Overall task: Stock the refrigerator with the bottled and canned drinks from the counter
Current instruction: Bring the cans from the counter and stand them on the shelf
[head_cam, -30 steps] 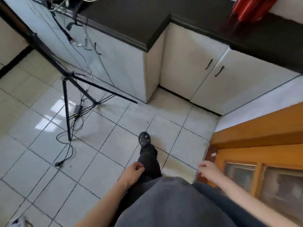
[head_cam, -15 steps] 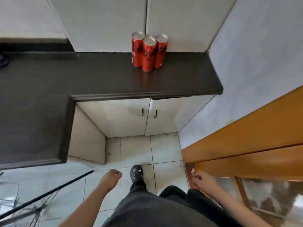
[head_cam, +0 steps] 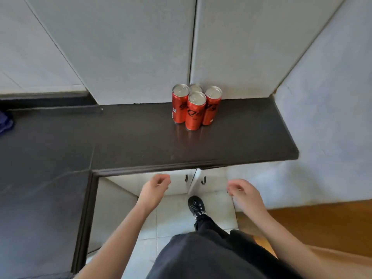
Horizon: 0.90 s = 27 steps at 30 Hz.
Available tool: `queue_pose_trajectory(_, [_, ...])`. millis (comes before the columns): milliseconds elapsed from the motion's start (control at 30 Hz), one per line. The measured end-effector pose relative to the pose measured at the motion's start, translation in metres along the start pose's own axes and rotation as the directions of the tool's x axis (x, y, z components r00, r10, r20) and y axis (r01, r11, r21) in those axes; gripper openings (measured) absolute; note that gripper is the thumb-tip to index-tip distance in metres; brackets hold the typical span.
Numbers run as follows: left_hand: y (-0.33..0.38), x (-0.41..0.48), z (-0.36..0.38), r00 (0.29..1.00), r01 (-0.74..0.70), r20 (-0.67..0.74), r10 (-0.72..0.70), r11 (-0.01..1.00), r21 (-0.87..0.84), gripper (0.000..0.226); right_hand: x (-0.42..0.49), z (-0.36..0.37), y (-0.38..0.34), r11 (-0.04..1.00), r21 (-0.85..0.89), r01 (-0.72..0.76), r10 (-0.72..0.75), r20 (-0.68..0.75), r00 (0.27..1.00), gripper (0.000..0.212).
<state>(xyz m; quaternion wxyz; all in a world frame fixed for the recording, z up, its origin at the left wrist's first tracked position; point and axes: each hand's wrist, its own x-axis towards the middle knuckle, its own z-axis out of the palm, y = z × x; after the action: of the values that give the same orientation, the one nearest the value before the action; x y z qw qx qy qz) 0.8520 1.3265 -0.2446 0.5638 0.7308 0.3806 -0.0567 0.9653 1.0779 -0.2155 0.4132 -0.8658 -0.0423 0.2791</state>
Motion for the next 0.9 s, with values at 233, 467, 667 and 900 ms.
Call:
queue_pose_trajectory(233, [0.104,0.046,-0.011,0.946,-0.216,-0.269,0.182,0.971,-0.103,0.013,0.114,-0.02,-0.112,0.968,0.061,0.245,-0.231,-0.172,0.958,0.02])
queue_pose_trajectory(467, [0.179,0.091,0.025,0.785,-0.462,-0.376,0.492,0.87,0.173,0.036,0.181,-0.041,-0.156,0.867,-0.161,0.471,-0.492,-0.127,0.861,0.067])
queue_pose_trajectory(667, [0.192,0.111,0.059,0.666,-0.362,-0.491,0.562,0.819,0.446,0.065,0.211,-0.044,-0.151,0.79,-0.171,0.588,-0.577,0.115,0.809,0.078])
queue_pose_trajectory(900, [0.181,0.116,0.058,0.61,-0.366,-0.461,0.645,0.745,0.558,0.055,0.223,-0.043,-0.147,0.77,-0.081,0.633,-0.613,0.181,0.769,0.071])
